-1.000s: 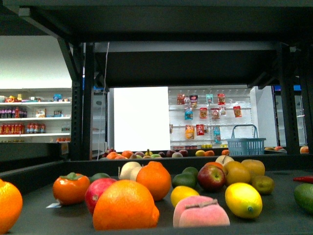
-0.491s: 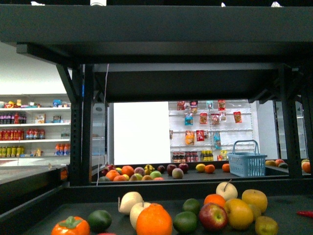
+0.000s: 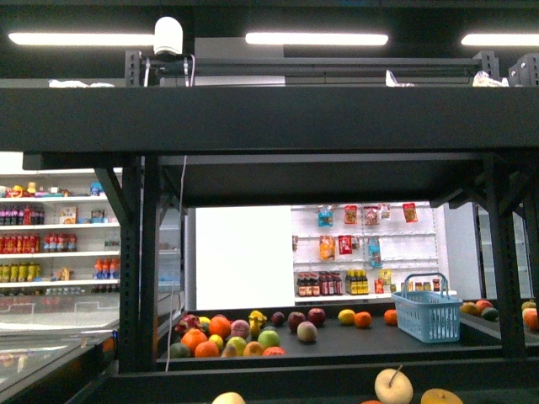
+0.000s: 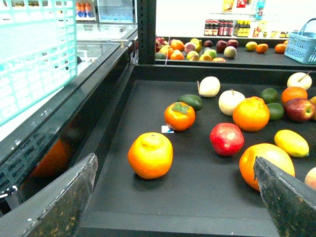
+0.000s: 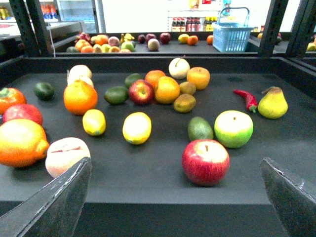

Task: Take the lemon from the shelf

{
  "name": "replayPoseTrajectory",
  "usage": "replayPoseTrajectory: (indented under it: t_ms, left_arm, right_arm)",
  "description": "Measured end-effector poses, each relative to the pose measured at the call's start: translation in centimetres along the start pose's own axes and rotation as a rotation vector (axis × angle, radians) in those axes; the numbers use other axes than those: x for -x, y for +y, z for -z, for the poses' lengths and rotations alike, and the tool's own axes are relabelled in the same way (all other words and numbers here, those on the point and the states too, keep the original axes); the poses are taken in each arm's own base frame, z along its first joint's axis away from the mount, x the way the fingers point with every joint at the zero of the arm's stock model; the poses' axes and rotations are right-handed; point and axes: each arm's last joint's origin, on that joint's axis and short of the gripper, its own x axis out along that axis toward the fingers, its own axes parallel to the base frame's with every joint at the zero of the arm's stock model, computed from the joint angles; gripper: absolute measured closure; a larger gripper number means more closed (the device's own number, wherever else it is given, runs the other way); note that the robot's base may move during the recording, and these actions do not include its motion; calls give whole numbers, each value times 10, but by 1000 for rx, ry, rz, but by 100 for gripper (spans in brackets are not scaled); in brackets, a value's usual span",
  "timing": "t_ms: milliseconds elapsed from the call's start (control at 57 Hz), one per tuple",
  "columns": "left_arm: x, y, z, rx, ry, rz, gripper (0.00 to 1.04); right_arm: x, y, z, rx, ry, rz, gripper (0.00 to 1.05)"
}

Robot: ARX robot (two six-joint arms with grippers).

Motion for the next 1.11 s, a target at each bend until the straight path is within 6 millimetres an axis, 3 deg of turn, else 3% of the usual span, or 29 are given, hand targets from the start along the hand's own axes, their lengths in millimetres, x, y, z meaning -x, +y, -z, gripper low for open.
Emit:
replayPoseTrajectory:
  t_ms: [912, 982, 1105]
  left_arm:
    - [0, 0, 0, 5, 4, -10, 8]
    - [-1, 0, 4, 130, 159, -166, 8]
    - [-8, 1, 5, 333, 279, -226, 8]
  right_arm:
    - [0, 0, 0, 0, 0, 0, 2]
    - [0, 0, 0, -1, 0, 1, 2]
    - [0, 0, 0, 0, 0, 0, 2]
